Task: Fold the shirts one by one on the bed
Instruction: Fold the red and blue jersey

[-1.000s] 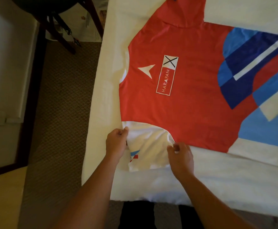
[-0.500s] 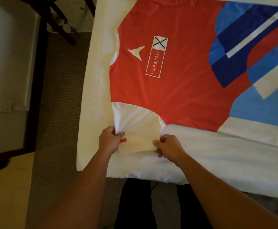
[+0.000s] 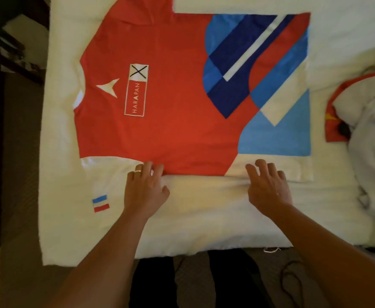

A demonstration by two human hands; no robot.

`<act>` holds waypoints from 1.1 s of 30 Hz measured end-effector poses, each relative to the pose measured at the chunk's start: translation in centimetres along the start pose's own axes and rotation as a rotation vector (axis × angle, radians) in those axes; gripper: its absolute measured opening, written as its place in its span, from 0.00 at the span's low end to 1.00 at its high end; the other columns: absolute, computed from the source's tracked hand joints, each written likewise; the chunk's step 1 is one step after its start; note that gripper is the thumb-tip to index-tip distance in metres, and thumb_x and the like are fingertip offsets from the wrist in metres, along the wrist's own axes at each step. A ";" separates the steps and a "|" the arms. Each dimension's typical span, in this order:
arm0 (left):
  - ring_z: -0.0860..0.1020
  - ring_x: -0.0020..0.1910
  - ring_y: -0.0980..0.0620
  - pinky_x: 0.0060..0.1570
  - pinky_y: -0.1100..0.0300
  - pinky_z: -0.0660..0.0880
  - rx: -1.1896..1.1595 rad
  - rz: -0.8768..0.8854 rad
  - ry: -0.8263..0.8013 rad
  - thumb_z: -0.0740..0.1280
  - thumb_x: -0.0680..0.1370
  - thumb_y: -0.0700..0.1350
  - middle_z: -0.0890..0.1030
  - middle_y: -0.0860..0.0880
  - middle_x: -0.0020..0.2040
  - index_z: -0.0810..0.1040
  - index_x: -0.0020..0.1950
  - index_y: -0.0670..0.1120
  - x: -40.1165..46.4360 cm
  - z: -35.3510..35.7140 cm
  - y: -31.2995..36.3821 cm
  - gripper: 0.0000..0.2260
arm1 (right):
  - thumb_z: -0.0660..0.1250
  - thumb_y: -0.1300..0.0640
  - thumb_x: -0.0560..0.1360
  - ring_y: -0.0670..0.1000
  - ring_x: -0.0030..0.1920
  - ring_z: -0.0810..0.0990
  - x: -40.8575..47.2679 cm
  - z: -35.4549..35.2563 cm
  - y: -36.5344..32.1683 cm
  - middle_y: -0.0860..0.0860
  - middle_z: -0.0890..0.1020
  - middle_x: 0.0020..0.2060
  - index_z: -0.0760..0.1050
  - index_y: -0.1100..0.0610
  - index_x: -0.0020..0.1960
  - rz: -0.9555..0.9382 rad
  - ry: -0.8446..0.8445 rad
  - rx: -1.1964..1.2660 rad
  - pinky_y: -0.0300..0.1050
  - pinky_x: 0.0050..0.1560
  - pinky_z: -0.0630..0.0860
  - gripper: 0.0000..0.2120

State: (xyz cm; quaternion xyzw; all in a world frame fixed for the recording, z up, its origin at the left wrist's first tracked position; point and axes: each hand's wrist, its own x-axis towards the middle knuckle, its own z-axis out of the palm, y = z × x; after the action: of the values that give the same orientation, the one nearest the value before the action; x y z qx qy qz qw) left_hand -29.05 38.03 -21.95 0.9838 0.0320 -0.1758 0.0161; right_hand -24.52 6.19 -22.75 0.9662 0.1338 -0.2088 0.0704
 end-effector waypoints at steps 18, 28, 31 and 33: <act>0.79 0.41 0.37 0.33 0.50 0.76 0.192 0.003 -0.083 0.76 0.71 0.39 0.78 0.38 0.50 0.79 0.59 0.40 1.8 -0.1 2.1 0.17 | 0.67 0.69 0.62 0.62 0.35 0.76 -0.5 2.8 7.1 0.60 0.78 0.42 0.77 0.62 0.47 -0.029 0.169 -0.063 0.52 0.35 0.71 0.14; 0.81 0.38 0.34 0.30 0.46 0.79 0.065 -0.063 -0.102 0.78 0.65 0.28 0.80 0.34 0.48 0.82 0.54 0.36 0.5 -1.1 0.4 0.18 | 0.67 0.71 0.65 0.61 0.39 0.78 0.1 1.6 8.0 0.57 0.78 0.39 0.77 0.60 0.45 0.041 0.008 0.054 0.53 0.38 0.74 0.11; 0.78 0.40 0.34 0.30 0.49 0.72 -0.009 -0.083 -0.130 0.73 0.69 0.28 0.76 0.37 0.47 0.82 0.49 0.37 1.3 -3.1 -0.1 0.11 | 0.62 0.66 0.73 0.56 0.50 0.77 0.8 -0.7 8.8 0.52 0.78 0.47 0.74 0.55 0.51 0.119 -0.087 0.121 0.49 0.48 0.72 0.10; 0.76 0.43 0.37 0.33 0.50 0.70 -0.059 -0.104 -0.107 0.69 0.75 0.32 0.72 0.42 0.48 0.79 0.46 0.40 2.6 -4.2 -0.8 0.04 | 0.61 0.64 0.74 0.55 0.52 0.77 1.8 -2.2 9.1 0.51 0.77 0.48 0.73 0.54 0.51 0.167 -0.126 0.179 0.49 0.50 0.71 0.09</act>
State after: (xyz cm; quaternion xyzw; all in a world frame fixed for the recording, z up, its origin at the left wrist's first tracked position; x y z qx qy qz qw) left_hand -25.20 39.14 -18.93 0.9691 0.0873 -0.2278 0.0378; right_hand -19.51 -1.66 -20.79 0.9614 0.0291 -0.2734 0.0090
